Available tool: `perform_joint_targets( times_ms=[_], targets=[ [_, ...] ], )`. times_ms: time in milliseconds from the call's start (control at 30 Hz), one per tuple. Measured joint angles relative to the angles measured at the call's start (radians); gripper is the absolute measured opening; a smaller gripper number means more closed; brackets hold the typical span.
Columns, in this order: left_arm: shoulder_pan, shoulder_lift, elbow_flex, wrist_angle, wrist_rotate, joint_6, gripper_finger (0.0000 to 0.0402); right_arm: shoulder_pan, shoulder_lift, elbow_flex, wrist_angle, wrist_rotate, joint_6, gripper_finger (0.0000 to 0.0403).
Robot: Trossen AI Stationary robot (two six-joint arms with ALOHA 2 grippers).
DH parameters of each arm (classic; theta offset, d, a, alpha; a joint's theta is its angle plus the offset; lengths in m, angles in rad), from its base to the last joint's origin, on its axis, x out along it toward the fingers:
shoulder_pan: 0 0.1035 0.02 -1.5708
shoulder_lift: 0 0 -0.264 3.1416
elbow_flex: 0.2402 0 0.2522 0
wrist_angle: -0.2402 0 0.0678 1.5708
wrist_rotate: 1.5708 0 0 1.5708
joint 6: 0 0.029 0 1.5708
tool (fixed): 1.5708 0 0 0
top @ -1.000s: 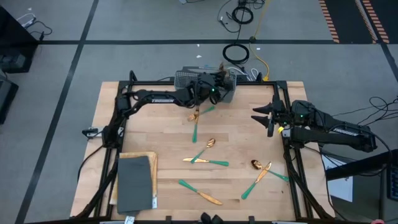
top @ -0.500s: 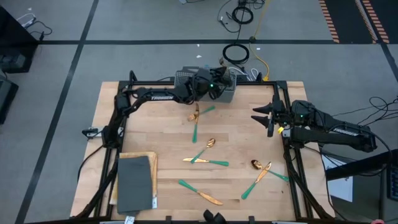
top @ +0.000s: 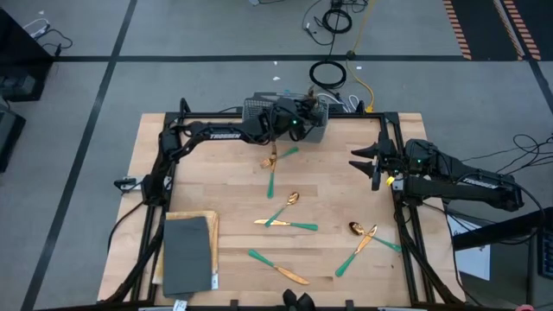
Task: Sort silverware
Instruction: Put the green fork into the gray silverware holder
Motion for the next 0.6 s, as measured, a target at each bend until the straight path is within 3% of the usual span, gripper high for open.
perform_joint_targets(
  times_ms=[467,600],
  targets=[
    [0.011,0.076,0.0,0.01,-0.023,0.009,0.0002,0.0,0.001,0.0,0.0,0.0,-0.021,0.0167],
    [0.014,0.076,0.0,0.011,-0.049,0.005,0.002,0.0,0.001,0.0,0.0,-0.002,-0.031,0.0167]
  ],
)
